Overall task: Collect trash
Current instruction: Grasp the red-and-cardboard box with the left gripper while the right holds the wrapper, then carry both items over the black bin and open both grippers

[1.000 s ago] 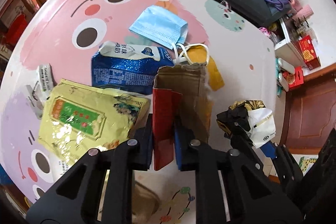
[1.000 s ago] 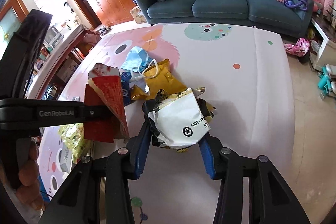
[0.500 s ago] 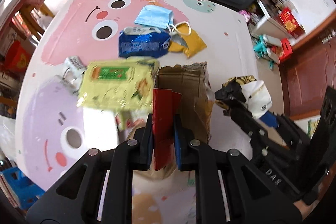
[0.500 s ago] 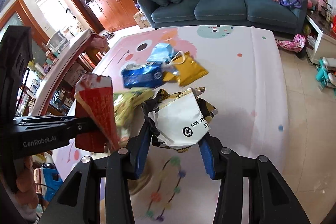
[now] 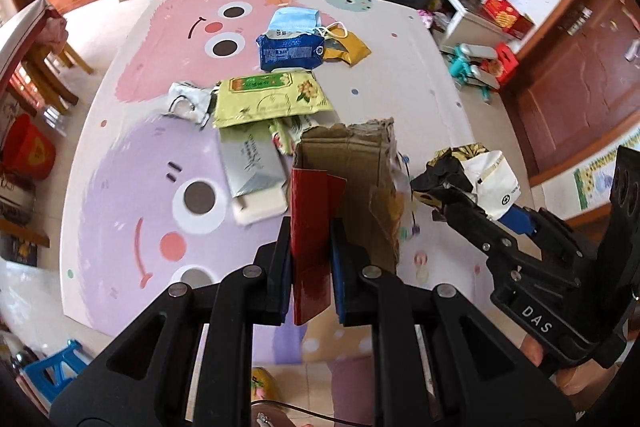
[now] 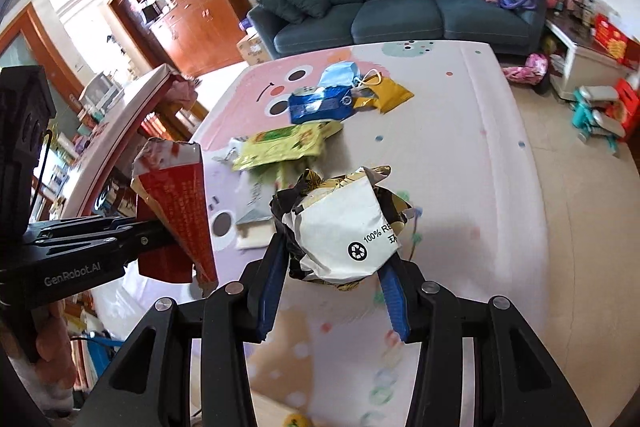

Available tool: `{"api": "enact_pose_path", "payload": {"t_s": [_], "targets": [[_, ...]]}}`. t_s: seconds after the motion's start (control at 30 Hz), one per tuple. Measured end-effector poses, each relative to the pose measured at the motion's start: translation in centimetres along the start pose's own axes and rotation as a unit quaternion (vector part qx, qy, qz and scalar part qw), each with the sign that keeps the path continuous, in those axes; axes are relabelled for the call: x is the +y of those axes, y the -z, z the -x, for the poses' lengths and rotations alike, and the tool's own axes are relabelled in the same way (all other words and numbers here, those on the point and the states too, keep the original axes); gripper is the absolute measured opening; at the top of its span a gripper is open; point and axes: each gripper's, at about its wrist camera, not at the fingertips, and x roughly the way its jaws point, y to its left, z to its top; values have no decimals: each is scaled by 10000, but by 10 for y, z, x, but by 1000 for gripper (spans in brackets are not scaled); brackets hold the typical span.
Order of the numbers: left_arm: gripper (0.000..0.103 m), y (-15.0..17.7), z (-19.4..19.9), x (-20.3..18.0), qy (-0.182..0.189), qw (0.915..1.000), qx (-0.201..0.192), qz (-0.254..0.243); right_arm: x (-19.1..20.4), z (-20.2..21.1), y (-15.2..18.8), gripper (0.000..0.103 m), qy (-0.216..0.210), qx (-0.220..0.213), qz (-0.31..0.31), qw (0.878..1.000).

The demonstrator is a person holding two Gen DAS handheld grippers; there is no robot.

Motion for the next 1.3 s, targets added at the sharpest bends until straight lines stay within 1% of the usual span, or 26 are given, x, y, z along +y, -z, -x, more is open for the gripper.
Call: {"api": "enact_pose_path", "payload": {"t_s": [0.13,0.3,0.43,0.5,0.6,0.77,0.93,1.03,1.1,1.13,1.23,1.3], "targets": [[13,36,33,13,181,9992,-191,-308,31,24,36,44,149,-203,-200,9995],[13,86,71,29,343,9960,-388,-724,75,58,91,44,360,-489,-551,9966],[13,123,92,40,427,9934,-459,-963,105,76,132,44,474,-538,-693,9950],[13,144,100,45,437,9924,-446,-1057,120,85,156,44,511,-494,-732,9948],[13,174,106,51,459,9924,-309,-1097,138,91,188,44,534,-324,-755,9952],[13,217,103,60,388,9930,-33,-1113,157,96,234,44,584,28,-749,9955],[13,250,77,62,425,9937,219,-1015,150,83,272,44,627,349,-815,9941],[13,274,47,61,364,9938,365,-988,134,59,295,44,613,574,-933,9921],[13,289,24,61,353,9939,464,-935,121,34,316,44,664,764,-981,9900],[13,297,9,62,341,9939,538,-897,111,15,320,44,659,841,-1013,9891],[13,322,-48,65,209,9935,830,-748,94,-26,348,44,683,1092,-1079,9858],[13,333,-77,69,138,9935,913,-671,80,-60,367,44,653,1237,-1109,9839]]}}
